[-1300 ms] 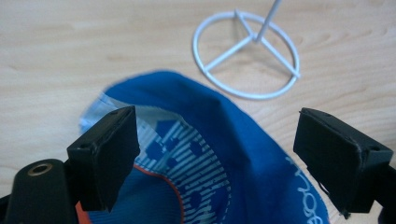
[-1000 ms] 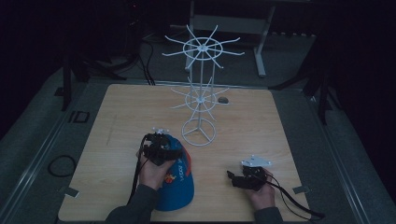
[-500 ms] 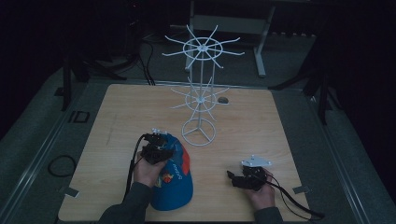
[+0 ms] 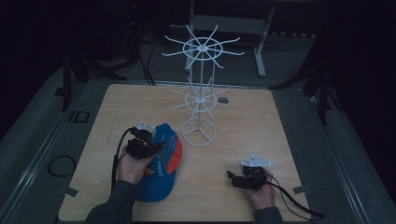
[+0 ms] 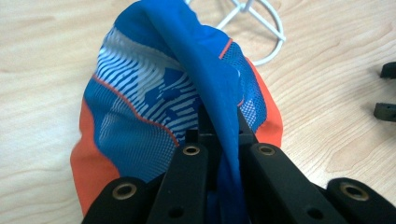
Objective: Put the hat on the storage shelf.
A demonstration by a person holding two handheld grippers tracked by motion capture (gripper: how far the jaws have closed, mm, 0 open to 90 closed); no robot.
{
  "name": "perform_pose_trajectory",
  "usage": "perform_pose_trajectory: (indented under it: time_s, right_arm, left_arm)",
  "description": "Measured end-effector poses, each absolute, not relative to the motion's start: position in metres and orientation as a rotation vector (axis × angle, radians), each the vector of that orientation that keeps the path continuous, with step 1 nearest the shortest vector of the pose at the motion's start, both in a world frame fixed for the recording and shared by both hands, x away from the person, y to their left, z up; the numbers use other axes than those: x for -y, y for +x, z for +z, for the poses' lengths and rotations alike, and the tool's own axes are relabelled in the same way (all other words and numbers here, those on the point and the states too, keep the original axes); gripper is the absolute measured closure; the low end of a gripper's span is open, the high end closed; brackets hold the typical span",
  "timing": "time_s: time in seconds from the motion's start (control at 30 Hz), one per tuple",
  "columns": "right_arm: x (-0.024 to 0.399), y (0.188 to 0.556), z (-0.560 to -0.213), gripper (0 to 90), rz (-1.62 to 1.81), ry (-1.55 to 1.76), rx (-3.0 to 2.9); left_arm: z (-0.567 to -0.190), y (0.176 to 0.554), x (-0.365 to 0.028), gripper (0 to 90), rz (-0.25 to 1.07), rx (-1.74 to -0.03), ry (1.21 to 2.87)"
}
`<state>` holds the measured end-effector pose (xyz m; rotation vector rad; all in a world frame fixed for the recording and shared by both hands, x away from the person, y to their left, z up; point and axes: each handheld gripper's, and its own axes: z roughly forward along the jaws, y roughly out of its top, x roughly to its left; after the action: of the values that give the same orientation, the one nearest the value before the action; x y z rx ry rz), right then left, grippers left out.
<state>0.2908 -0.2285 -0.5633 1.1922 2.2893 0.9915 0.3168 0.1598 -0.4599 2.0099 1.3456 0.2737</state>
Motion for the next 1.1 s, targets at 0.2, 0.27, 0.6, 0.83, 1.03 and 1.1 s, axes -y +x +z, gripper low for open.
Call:
perform_pose_trajectory:
  time_s: [0.2, 0.27, 0.6, 0.83, 1.03, 1.1]
  right_arm:
    - [0.228, 0.291, -0.563, 23.5, 0.992, 1.193, -2.289]
    - [0.229, 0.291, -0.563, 23.5, 0.991, 1.192, -2.289]
    - [0.228, 0.291, -0.563, 23.5, 0.993, 1.192, -2.287]
    - [0.228, 0.291, -0.563, 23.5, 0.993, 1.192, -2.287]
    - [0.228, 0.291, -0.563, 23.5, 0.993, 1.193, -2.287]
    - [0.228, 0.291, -0.563, 23.5, 0.993, 1.194, -2.287]
  left_arm:
    - [-0.443, 0.312, -0.179, 89.5, 0.331, -1.285, 1.972]
    - [-0.439, 0.311, -0.184, 89.6, 0.341, -1.272, 1.954]
    - [-0.423, 0.308, -0.202, 89.5, 0.371, -1.225, 1.908]
    - [-0.415, 0.307, -0.209, 89.5, 0.377, -1.185, 1.898]
    - [-0.407, 0.306, -0.214, 89.5, 0.403, -1.159, 1.898]
    - [-0.404, 0.306, -0.215, 89.5, 0.41, -1.147, 1.895]
